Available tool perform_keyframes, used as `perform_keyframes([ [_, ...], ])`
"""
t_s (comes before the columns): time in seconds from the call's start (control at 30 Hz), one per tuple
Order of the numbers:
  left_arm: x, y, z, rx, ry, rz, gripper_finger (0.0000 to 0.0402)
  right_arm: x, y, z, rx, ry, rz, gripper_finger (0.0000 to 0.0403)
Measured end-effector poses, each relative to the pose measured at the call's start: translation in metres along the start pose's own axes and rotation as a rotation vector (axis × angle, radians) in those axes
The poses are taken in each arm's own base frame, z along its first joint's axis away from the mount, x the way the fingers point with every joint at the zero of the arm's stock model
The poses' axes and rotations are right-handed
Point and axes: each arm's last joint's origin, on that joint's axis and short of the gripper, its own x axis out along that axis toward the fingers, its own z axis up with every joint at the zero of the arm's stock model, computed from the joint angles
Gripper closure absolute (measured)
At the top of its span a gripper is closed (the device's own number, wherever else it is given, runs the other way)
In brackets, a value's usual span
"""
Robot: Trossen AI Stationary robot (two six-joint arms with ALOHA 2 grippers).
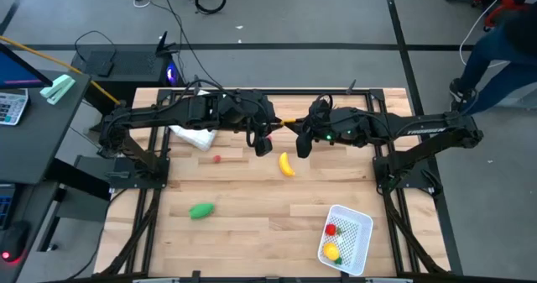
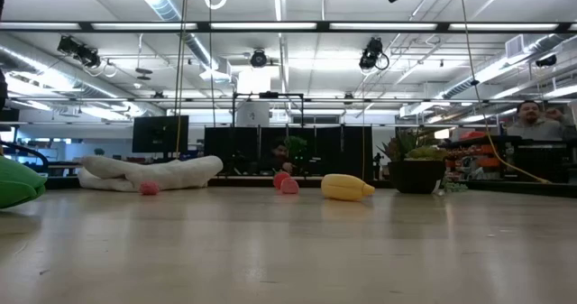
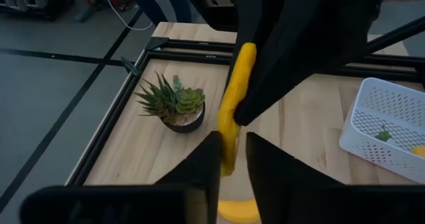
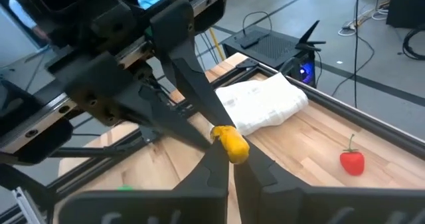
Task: Pick and placing Produce into tupperware
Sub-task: Put the yellow chili pepper into the white bin
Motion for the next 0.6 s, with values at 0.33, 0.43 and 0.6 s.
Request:
perform_keyframes([
  [0.33, -0.005, 0.001, 0.001, 0.007, -0.006, -0.003, 0.0226, -0.007, 0.001, -0.013, 0.045, 0.109, -0.016, 0.0397],
  [0.43, -0.010, 0.003, 0.003, 0.005, -0.017, 0.002, 0.0208, -0.018, 0.003, -0.031, 0.094, 0.281, -0.032, 0.0398],
  [0.6, -0.014, 0.010, 0.005, -0.005, -0.033, 0.018, 0.0191, -0.045, 0.014, -0.063, 0.253, 0.624, -0.037, 0.0398],
])
